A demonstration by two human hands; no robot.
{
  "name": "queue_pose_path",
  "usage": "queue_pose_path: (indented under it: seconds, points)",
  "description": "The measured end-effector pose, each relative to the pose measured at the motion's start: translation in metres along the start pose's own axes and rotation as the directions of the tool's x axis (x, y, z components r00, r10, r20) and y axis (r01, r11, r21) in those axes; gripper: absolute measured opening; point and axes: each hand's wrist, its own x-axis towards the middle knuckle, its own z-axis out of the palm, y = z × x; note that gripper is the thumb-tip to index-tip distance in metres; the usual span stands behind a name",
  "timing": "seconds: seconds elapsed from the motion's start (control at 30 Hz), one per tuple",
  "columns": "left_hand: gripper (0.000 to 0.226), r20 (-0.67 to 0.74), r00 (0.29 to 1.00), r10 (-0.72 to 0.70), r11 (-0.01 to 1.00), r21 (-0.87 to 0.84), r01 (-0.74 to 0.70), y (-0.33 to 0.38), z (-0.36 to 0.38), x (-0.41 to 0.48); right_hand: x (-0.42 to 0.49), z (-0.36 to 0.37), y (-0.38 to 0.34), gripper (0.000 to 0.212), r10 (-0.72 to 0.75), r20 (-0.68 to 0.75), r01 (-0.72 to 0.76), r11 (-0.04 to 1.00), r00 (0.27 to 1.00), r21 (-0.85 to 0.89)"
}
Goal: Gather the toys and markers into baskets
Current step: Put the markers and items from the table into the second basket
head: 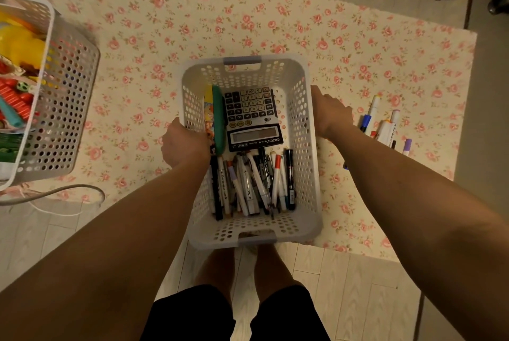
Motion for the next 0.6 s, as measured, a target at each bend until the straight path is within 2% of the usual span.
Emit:
queue_pose_path:
  seconds: [0.1, 0.3, 0.47, 0.6]
  points:
    - [0.021, 0.0, 1.0, -0.001, 1.0, 0.001, 0.001, 0.0, 0.0, -0.001, -0.002, 0.003, 0.01, 0.063, 0.033, -0.025, -0.031, 0.998, 0.999, 0.059]
    - [0.022, -0.009, 1.0, 0.002, 1.0, 0.017, -0.002, 0.0, -0.002, -0.001, -0.005, -0.012, 0.012, 0.07, 0.142, -0.189, -0.092, 0.963, 0.972, 0.253]
    - [0.02, -0.005, 1.0, 0.017, 1.0, -0.004, -0.017, 0.0, -0.001, -0.002, -0.016, -0.054, -0.005, 0.073, 0.381, -0.388, -0.174, 0.864, 0.839, 0.473]
    - [0.018, 0.003, 1.0, 0.021, 1.0, -0.015, -0.021, 0.0, -0.001, -0.002, -0.027, -0.085, -0.026, 0.07, 0.375, -0.449, -0.08, 0.831, 0.811, 0.55]
